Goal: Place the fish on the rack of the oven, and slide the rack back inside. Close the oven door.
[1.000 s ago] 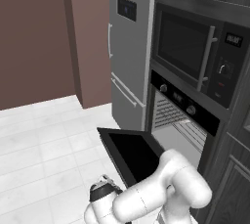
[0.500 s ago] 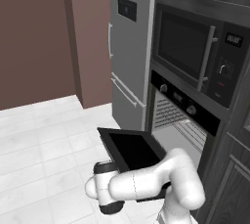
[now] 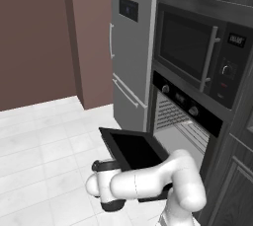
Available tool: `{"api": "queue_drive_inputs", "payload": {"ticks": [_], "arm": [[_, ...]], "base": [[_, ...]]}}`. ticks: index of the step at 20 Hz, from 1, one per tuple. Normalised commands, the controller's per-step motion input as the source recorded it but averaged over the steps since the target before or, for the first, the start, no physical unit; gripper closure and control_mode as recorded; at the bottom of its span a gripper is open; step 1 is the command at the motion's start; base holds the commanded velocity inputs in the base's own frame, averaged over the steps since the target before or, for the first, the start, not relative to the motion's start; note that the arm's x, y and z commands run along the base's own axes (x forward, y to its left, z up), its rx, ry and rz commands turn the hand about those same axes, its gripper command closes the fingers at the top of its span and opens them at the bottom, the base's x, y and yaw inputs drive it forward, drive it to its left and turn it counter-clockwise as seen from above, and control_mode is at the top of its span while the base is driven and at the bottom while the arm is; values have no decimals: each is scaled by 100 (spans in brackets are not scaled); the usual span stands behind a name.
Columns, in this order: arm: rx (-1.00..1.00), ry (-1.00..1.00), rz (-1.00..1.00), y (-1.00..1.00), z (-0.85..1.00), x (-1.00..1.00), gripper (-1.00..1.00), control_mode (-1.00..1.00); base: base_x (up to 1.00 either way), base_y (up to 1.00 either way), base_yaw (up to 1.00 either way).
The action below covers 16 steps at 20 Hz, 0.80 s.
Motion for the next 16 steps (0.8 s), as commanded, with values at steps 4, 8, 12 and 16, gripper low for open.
{"api": "queue_drive_inputs", "payload": {"ticks": [4, 8, 12, 16], "arm": [[-21, -23, -26, -100, 4, 0, -100, -100], [-31, -21, -20, -100, 19, 0, -100, -100], [-32, -13, -19, -100, 19, 0, -100, -100], [-29, -8, -17, -100, 12, 11, -100, -100]], "base": [[0, 0, 0], [0, 0, 0], [0, 0, 0], [0, 0, 0]]}}
